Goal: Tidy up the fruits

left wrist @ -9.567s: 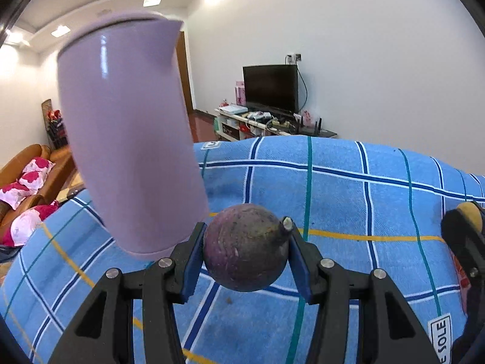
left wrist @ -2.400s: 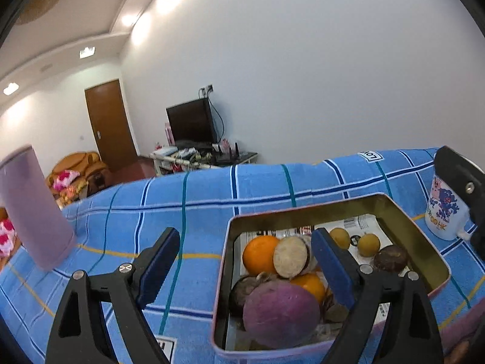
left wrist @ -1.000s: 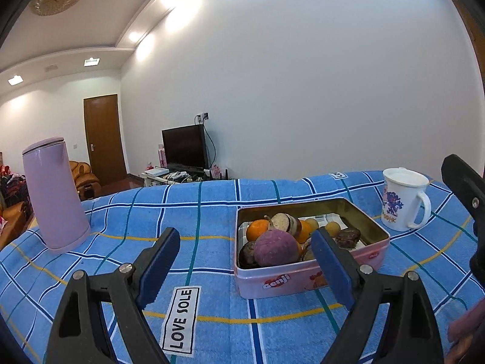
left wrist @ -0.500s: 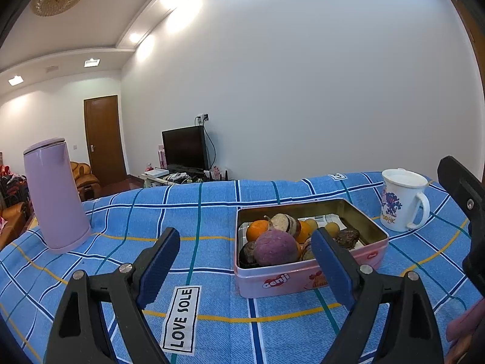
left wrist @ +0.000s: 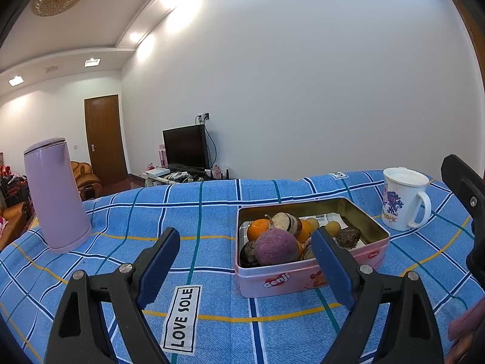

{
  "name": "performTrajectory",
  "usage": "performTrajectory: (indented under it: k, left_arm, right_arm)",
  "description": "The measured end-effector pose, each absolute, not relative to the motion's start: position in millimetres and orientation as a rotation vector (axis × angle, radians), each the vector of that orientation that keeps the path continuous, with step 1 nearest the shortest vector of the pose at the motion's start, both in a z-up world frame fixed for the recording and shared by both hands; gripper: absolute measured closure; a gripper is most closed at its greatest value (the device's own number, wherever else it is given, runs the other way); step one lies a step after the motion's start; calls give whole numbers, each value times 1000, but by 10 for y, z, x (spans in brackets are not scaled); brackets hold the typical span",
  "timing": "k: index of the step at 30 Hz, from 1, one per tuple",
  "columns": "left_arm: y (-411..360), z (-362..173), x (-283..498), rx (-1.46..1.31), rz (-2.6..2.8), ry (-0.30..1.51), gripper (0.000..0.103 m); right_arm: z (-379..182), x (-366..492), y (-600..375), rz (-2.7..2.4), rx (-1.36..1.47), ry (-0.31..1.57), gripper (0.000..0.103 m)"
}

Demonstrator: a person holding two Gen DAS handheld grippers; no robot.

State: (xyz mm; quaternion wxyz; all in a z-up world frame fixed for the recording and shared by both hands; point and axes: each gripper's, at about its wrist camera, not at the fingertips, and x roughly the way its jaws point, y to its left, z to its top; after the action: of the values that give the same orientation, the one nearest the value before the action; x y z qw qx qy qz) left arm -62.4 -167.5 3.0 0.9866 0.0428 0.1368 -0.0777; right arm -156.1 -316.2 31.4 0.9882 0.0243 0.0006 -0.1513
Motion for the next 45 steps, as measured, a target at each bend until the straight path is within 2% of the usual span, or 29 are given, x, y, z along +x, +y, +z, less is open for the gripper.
performTrajectory:
  k: [45]
  left_arm:
    - [-1696,9,-577,93,-133,290,13]
  right_arm:
    - [303,-1576,-3182,-308,44,-1,0]
